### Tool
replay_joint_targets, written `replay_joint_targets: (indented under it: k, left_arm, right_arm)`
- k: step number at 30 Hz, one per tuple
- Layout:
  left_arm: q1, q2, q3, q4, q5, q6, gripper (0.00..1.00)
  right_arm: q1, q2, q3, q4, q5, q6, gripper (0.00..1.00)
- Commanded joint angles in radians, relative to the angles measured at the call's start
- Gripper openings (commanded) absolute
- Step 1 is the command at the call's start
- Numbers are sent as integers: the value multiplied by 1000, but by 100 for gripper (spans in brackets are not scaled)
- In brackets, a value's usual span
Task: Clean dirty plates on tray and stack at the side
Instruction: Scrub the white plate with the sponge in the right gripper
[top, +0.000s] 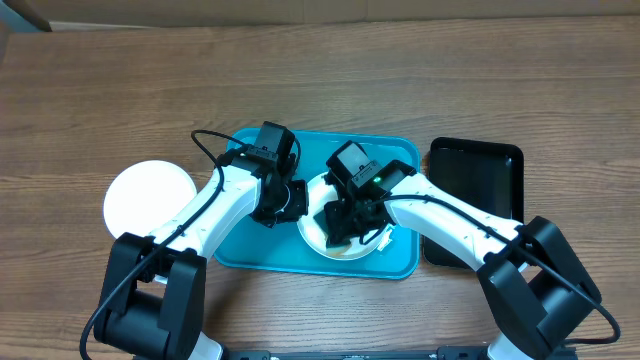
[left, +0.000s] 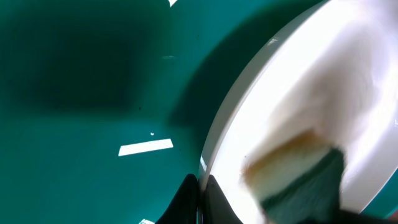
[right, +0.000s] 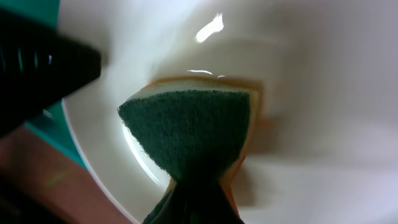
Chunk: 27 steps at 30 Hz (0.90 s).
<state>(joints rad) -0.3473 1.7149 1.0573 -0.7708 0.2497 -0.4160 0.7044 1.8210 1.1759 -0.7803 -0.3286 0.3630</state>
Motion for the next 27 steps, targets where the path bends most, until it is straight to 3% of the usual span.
replay_joint_targets:
  k: [1,9,18,27]
  left_arm:
    - [-3,-21,13,8,6,1,4]
    - [-3,-21,13,9,6,0,4]
    - [-3,-21,13,8,11,0,4]
    - [-3,-21,13,7,13,1,4]
  right_arm:
    - [8,9,21,-11,-86,1,4]
    - [9,9,21,106,-132,0,4]
    - [19,39,16,129,43,-3,4]
    - [19,72,-68,163,48,-2,4]
